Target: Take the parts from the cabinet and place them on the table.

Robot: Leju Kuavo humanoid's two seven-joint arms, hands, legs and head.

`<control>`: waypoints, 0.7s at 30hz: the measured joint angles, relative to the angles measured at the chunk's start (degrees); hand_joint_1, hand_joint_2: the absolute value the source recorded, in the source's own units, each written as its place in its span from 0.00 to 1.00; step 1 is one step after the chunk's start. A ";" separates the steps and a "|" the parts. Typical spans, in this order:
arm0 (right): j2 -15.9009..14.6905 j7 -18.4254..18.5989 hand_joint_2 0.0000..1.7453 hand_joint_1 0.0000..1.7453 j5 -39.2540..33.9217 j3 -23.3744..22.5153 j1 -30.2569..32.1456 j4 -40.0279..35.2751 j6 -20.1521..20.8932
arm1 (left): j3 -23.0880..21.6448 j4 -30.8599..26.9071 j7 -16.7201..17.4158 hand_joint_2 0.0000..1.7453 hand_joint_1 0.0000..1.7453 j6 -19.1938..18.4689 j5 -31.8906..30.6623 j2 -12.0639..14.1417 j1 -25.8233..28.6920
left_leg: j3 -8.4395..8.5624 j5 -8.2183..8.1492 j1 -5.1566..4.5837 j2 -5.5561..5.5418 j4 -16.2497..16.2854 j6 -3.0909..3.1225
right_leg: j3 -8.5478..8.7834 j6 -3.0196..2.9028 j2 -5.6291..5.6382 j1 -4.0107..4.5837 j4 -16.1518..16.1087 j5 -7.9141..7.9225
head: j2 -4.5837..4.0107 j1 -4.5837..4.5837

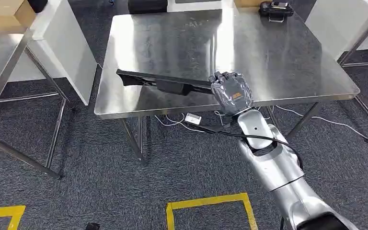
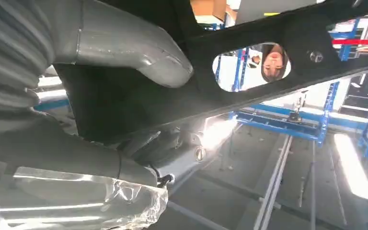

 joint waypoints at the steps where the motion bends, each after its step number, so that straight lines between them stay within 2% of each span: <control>1: 0.00 0.00 1.00 1.00 0.02 -0.02 -0.01 0.00 0.00 | 0.02 0.00 0.00 1.00 0.00 0.00 -0.04 -0.07 -0.02 | -1.23 -1.83 0.18 0.64 2.85 -0.53 | 0.28 -0.38 -0.06 -0.04 0.00 -0.23 | 0.00 -0.30; 2: 0.02 0.00 1.00 1.00 0.02 0.02 0.02 0.00 0.00 | 0.00 0.00 0.00 1.00 0.00 0.00 -0.04 -0.04 -0.02 | -3.11 -3.90 0.45 1.05 6.90 -0.94 | 0.46 -0.53 -0.06 0.01 0.01 -0.34 | 0.00 -0.22; 3: 0.06 0.00 1.00 1.00 0.02 0.02 0.06 0.00 0.00 | 0.02 0.00 0.00 1.00 0.00 0.00 -0.04 -0.04 -0.01 | -6.07 -6.34 0.66 1.30 12.66 -1.29 | 0.58 -0.69 -0.08 0.12 0.04 -0.47 | 0.00 -0.20; 4: 0.07 0.00 1.00 1.00 0.02 0.02 0.10 0.00 0.00 | 0.02 0.00 0.00 1.00 0.00 0.00 -0.04 -0.04 0.02 | -8.13 -7.34 0.79 1.40 16.31 -1.50 | 0.63 -0.75 -0.07 0.19 0.07 -0.54 | 0.00 -0.26; 5: 0.07 0.00 1.00 1.00 0.02 0.02 0.17 0.00 0.00 | 0.02 0.00 0.00 1.00 0.00 -0.02 -0.02 -0.04 0.03 | -9.37 -7.12 0.91 1.42 17.88 -1.56 | 0.71 -0.80 -0.07 0.23 0.08 -0.60 | 0.00 -0.22; 6: 0.07 0.00 1.00 1.00 0.02 0.02 0.22 0.00 0.00 | 0.04 0.00 0.00 1.00 0.00 -0.02 -0.04 -0.04 0.03 | -9.10 -5.66 0.97 1.42 16.50 -1.50 | 0.89 -0.66 -0.05 0.26 0.08 -0.76 | 0.00 -0.24; 7: 0.07 0.00 1.00 1.00 0.02 0.02 0.23 0.00 0.00 | 0.04 0.00 0.02 1.00 0.00 -0.02 -0.02 -0.04 0.03 | -7.37 -3.10 0.97 1.42 12.60 -1.28 | 1.15 -0.65 -0.03 0.28 0.07 -0.89 | 0.00 -0.26; 8: 0.07 0.00 1.00 1.00 0.02 0.02 0.20 0.00 0.00 | 0.04 0.00 0.02 1.00 0.00 -0.02 -0.02 -0.02 0.02 | -4.48 0.08 0.93 1.42 6.58 -0.84 | 1.55 -0.52 -0.01 0.36 0.05 -1.08 | 0.00 -0.24; 9: 0.11 0.00 1.00 1.00 0.02 0.02 0.17 0.00 0.00 | 0.04 0.00 0.02 1.00 0.00 0.00 -0.02 0.00 0.01 | -1.84 2.43 0.74 1.45 1.33 -0.23 | 1.89 -0.50 -0.01 0.41 -0.01 -1.26 | 0.00 -0.26; 10: 0.11 0.00 1.00 1.00 0.02 0.00 0.15 0.00 0.00 | 0.07 0.00 0.02 1.00 0.00 0.00 -0.02 0.13 -0.05 | -0.68 1.76 0.44 1.59 -0.66 0.23 | 1.94 -0.25 -0.01 0.55 -0.05 -1.45 | 0.00 -0.09; 11: 0.04 0.00 1.00 1.00 0.02 0.00 0.08 0.00 0.02 | 0.07 0.00 0.00 1.00 0.00 0.00 -0.04 0.09 -0.06 | -0.82 1.86 0.13 1.65 -0.79 0.58 | 1.80 0.00 -0.02 0.89 -0.03 -1.56 | 0.00 -0.15; 13: 0.04 -0.02 1.00 1.00 0.04 0.00 0.27 0.00 0.00 | 0.09 0.00 0.00 1.00 0.00 -0.11 0.00 0.09 -0.05 | -0.89 1.56 -0.05 1.63 -0.67 1.07 | 1.93 0.47 -0.13 0.72 -0.24 -1.75 | 0.00 -0.15; 14: 0.04 -0.02 1.00 1.00 0.04 -0.02 0.15 -0.06 0.00 | 0.13 0.00 0.00 1.00 0.00 -0.13 0.07 0.13 -0.04 | -0.53 1.78 -0.09 1.55 -1.33 1.53 | 2.24 1.01 -0.19 0.94 -0.67 -1.67 | 0.00 -0.24; 15: -0.04 -0.02 1.00 1.00 0.04 -0.07 0.20 -0.18 0.00 | 0.13 -0.02 -0.02 1.00 0.00 -0.18 0.07 0.11 -0.02 | 0.33 2.32 0.66 1.60 -2.42 2.04 | 1.56 1.08 -0.19 0.90 -0.06 -1.99 | 0.00 -0.11; 16: -0.15 0.00 1.00 1.00 0.04 -0.20 0.10 -0.20 0.02 | 0.15 -0.02 -0.13 1.00 0.00 -0.22 0.07 -0.04 -0.08 | 0.64 2.34 0.47 1.51 -2.73 2.26 | 0.66 0.92 -0.06 0.97 2.23 -3.12 | 0.00 0.11; 17: -0.22 -0.02 1.00 1.00 0.04 -0.31 0.10 -0.20 0.02 | 0.17 -0.02 -0.18 1.00 0.00 -0.26 0.07 0.00 -0.15 | 0.65 2.36 0.46 1.48 -2.70 2.47 | -1.36 0.60 -0.06 0.93 6.39 -4.86 | 0.00 0.13; 19: -0.39 -0.02 1.00 1.00 0.04 -0.44 0.61 -0.20 0.02 | 0.22 -0.02 -0.20 1.00 0.00 -0.26 0.07 0.00 -0.21 | 0.65 2.19 0.36 1.35 -2.66 2.67 | -7.11 0.42 -0.06 0.80 16.56 -8.31 | 0.00 0.17; 20: -0.50 -0.02 1.00 1.00 0.04 -0.44 0.94 -0.17 0.02 | 0.26 -0.02 -0.20 1.00 0.00 -0.26 0.07 0.00 -0.19 | 0.68 2.11 0.35 1.17 -2.65 2.63 | -9.02 0.84 -0.06 0.80 19.51 -8.69 | 0.00 0.26; 21: -0.50 -0.02 1.00 1.00 0.04 -0.44 1.09 -0.17 0.04 | 0.28 -0.02 -0.20 1.00 0.00 -0.31 0.07 -0.02 -0.17 | 0.81 1.99 0.35 1.02 -2.64 2.51 | -9.18 1.38 -0.08 0.68 18.81 -7.82 | 0.00 0.22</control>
